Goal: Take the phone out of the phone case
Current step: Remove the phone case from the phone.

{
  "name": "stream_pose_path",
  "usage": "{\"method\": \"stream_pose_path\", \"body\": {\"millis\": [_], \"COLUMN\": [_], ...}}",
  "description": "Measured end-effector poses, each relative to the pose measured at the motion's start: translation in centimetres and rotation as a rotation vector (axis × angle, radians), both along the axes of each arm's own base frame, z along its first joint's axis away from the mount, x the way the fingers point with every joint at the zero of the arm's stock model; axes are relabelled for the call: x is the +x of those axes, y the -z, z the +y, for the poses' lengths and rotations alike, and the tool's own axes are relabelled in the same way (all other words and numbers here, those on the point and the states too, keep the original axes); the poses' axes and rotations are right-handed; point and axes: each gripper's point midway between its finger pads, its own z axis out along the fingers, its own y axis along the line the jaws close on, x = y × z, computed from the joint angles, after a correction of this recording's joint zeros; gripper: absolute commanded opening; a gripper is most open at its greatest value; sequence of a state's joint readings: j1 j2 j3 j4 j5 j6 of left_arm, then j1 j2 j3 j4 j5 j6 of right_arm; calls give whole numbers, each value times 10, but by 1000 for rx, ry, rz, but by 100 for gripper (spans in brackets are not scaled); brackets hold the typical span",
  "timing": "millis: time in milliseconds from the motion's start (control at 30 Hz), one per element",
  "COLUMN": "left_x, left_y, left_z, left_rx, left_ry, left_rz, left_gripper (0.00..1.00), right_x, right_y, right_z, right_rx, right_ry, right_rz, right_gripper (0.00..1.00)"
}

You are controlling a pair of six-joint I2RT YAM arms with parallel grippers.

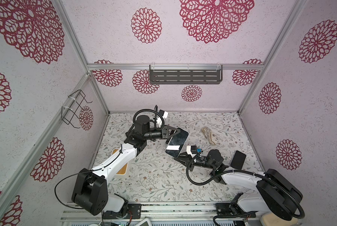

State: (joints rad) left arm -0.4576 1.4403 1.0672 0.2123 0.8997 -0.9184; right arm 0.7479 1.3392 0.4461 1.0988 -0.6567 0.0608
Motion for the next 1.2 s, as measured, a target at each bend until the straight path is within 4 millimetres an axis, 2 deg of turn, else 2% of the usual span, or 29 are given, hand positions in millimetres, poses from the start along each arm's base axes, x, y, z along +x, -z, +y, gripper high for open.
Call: {"method": "stream_pose_path", "body": {"millis": [100, 133, 167, 333, 367, 467, 533, 667, 767, 900, 1033, 1200], "left_x": [1, 1, 1, 0, -2, -10, -18, -37, -48, -57, -62, -62], "left_y": [0, -1, -1, 6, 8, 10, 9, -3, -12, -14, -6, -6], "left_z": [0, -1, -1, 0, 1, 6, 14, 28, 37, 42, 44, 44], "left_rx": [-1, -3, -6, 0, 2, 5, 7, 24, 44, 82, 117, 111], "left_ry": [-7, -7, -9, -19, -18, -18, -14, -1, 5, 22, 35, 35], "left_rz": [0, -1, -2, 11, 17, 17, 4, -55, -121, -177, -191, -210], "left_gripper": [0, 0, 0, 0, 0, 0, 0, 0, 0, 0, 0, 0], "right_x": [4, 5, 6, 12, 12, 10, 14, 27, 31, 39, 40, 38], "right_y": [1, 1, 2, 1, 2, 7, 4, -20, -32, -50, -70, -67], "right_z": [0, 0, 0, -10, -15, -29, -41, -65, -76, -81, -89, -83], "right_rx": [-4, -4, -5, 20, 29, 50, 74, 161, 196, 203, 233, 212], "right_ry": [27, 34, 41, 124, 144, 195, 252, 361, 399, 425, 420, 369], "right_rz": [-6, -8, -9, -23, -21, 1, 18, 43, 85, 168, 214, 298], "right_gripper": [13, 18, 28, 63, 69, 78, 80, 84, 87, 89, 89, 90]}}
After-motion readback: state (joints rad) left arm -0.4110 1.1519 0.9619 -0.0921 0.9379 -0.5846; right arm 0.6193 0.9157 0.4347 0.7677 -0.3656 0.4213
